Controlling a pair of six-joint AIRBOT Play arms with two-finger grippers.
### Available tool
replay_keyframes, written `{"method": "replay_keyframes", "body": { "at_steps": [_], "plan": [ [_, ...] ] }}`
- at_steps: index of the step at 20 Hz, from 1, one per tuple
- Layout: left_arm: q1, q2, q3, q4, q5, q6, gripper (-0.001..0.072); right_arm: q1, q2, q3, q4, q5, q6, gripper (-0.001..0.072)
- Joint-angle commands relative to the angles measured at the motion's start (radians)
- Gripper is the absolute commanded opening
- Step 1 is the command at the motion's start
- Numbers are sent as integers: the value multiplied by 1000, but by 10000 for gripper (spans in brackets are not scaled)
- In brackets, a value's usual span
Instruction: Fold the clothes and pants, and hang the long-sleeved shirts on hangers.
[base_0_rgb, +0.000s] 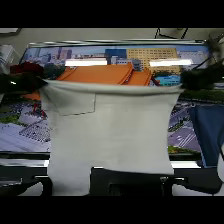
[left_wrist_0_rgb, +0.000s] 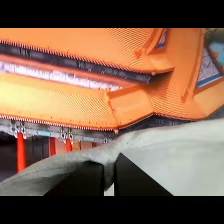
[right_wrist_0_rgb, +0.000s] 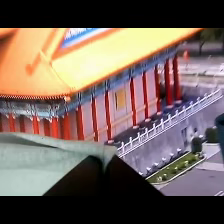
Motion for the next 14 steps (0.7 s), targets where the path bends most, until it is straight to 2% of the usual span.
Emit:
{"method": "replay_keyframes", "body": {
  "at_steps": [1,3,5,8,10,14],
  "plan": [
    [-64,-206,-180,-79,226,-3,27,64,-223,-88,9,-188,114,33],
    [-47,-315,-121,-153,289,-1,27,72,-269,-69,32,-374,126,33],
    [-37,-383,-21,-162,343,82,27,68,-271,-66,32,-572,182,33],
    [-42,-451,120,-161,413,174,27,54,-284,-67,-2,-742,285,33],
    [-61,-487,166,-161,470,181,27,39,-303,-67,-21,-773,314,33],
    [-114,-558,170,-161,522,180,27,33,-361,-67,-11,-718,321,33]
  ]
}}
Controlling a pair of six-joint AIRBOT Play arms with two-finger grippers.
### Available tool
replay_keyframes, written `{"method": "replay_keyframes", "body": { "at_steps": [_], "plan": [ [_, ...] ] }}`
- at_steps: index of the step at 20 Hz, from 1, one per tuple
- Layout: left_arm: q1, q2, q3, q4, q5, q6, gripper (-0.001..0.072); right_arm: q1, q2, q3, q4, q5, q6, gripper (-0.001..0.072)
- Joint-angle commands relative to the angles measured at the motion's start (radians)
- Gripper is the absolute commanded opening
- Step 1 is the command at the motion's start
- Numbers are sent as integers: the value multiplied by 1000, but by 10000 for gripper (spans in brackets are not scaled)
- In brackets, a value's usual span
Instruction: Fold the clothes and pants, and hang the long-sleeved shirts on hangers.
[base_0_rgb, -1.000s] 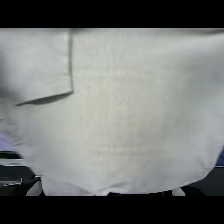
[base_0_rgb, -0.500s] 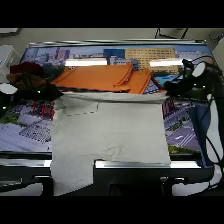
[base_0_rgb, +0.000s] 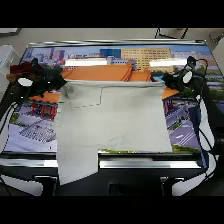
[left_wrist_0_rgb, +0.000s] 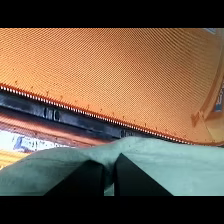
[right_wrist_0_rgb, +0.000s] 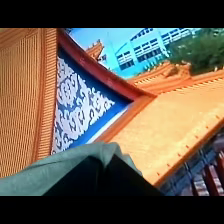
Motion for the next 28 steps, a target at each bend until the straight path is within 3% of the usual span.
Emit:
{"method": "replay_keyframes", "body": {
  "at_steps": [1,5,7,10,12,13,15,20,28],
  "plan": [
    [-45,-74,23,-2,56,16,27,-6,-51,0,5,-5,29,33],
    [-56,-64,46,-1,36,35,27,-32,-48,45,34,8,35,33],
    [-22,-26,71,0,-47,42,27,-68,-44,124,37,149,5,33],
    [54,42,80,26,-409,41,26,-110,-21,192,36,512,-144,33],
    [77,58,73,160,-667,-43,26,-106,-11,189,5,779,-208,33],
    [76,61,56,250,-734,-91,26,-100,-11,167,6,855,-225,33],
    [68,58,4,323,-750,-124,26,-91,-13,92,4,861,-224,33],
    [64,50,-110,322,-723,-124,26,-89,-16,-3,23,746,-224,33],
    [61,49,-153,322,-669,-127,27,-89,-17,-47,66,818,-222,34]
  ]
}}
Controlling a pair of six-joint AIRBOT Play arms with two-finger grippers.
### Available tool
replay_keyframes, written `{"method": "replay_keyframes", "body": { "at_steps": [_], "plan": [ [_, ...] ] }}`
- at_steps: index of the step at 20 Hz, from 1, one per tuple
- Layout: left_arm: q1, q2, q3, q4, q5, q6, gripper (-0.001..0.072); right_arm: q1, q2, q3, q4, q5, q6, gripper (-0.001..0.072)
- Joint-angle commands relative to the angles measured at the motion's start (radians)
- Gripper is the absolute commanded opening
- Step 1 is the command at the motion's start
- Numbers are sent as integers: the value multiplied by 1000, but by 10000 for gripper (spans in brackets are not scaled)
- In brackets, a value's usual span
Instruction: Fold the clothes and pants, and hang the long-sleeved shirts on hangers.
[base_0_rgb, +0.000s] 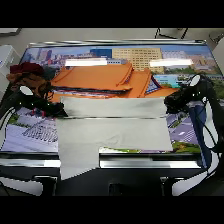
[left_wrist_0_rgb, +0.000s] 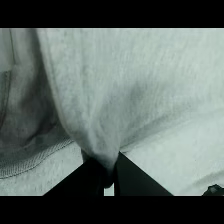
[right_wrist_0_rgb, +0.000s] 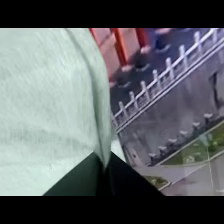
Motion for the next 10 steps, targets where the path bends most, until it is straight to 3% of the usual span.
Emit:
{"method": "replay_keyframes", "body": {
  "at_steps": [1,2,3,4,6,9,10],
  "plan": [
    [2,1,-6,4,5,-3,45,-2,4,-20,13,51,0,39],
    [10,1,8,4,-14,-3,148,-9,16,-13,13,51,0,166],
    [21,3,32,4,-47,-4,370,-18,36,3,14,52,0,392],
    [37,11,61,5,-84,-3,476,-31,59,28,14,56,0,465],
    [95,40,143,5,-175,-3,485,-83,116,85,13,88,-2,552],
    [183,119,161,65,-271,-11,481,-185,178,90,-7,243,-5,569],
    [202,156,116,114,-279,-14,420,-201,197,58,-24,280,-24,570]
  ]
}}
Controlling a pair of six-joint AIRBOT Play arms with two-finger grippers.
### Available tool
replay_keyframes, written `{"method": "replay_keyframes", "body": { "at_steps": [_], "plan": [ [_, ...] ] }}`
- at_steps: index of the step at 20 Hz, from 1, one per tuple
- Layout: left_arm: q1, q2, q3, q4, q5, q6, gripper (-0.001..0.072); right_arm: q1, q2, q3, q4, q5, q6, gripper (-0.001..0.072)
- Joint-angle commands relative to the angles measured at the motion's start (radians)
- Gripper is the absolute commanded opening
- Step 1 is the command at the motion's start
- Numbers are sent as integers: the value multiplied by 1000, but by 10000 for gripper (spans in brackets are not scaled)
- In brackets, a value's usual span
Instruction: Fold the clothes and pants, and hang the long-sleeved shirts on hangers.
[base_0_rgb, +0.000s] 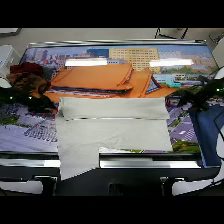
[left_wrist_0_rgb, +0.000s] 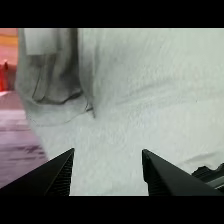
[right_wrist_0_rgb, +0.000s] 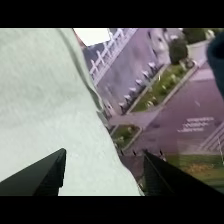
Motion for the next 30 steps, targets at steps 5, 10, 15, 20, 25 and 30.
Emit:
{"method": "replay_keyframes", "body": {
  "at_steps": [5,10,15,20,25,30],
  "plan": [
    [101,320,-579,128,41,84,394,-32,188,-310,-29,27,-35,570],
    [105,468,-920,55,143,176,430,-11,232,-458,-27,1,-52,568],
    [69,464,-996,15,197,192,426,-11,232,-462,-28,-2,-53,562],
    [-19,456,-996,15,209,185,307,-11,232,-463,-34,-8,-68,563],
    [-39,457,-996,15,242,110,27,-11,233,-561,-37,-45,-79,573],
    [-39,459,-993,14,238,110,27,-11,232,-770,12,-172,-116,573]
  ]
}}
